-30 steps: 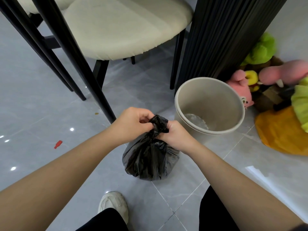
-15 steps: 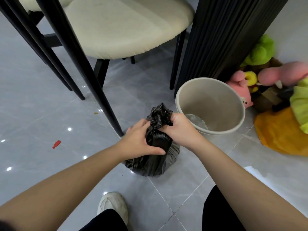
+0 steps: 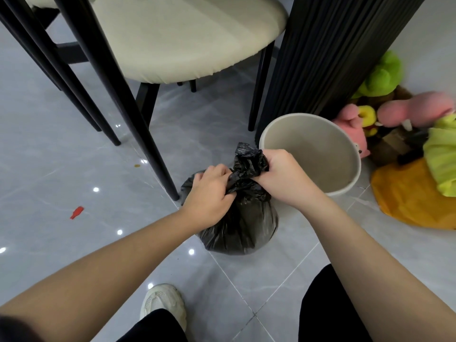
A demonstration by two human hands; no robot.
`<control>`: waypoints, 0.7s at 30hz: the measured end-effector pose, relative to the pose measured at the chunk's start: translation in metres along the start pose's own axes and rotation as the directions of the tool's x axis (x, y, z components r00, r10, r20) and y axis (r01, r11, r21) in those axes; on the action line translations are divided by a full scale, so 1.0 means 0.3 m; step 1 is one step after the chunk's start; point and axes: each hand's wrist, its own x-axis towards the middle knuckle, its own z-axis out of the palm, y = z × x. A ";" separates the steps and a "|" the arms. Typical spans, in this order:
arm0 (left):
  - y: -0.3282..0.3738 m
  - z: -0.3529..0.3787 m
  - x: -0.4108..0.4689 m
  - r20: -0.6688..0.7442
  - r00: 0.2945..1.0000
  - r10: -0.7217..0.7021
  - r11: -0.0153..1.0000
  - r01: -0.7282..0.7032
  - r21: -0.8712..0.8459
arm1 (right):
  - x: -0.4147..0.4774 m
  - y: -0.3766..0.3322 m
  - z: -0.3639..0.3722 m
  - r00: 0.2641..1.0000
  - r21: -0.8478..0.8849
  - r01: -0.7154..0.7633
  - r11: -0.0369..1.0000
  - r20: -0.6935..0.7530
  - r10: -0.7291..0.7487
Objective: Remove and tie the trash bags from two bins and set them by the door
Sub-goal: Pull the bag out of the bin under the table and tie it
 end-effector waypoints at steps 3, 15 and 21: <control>-0.033 0.011 0.003 -0.082 0.982 0.168 0.936 -0.133 0.326 | -0.005 -0.007 -0.027 0.994 0.036 -0.079 0.996 0.084 0.076; -0.052 -0.025 0.004 0.127 0.991 0.040 0.942 0.004 -0.334 | -0.023 -0.032 -0.047 0.932 -0.215 0.335 0.917 0.219 -0.289; -0.011 -0.027 -0.018 0.272 0.962 0.020 0.937 0.077 -0.341 | -0.008 -0.010 -0.059 0.964 -0.118 0.256 0.959 0.105 -0.245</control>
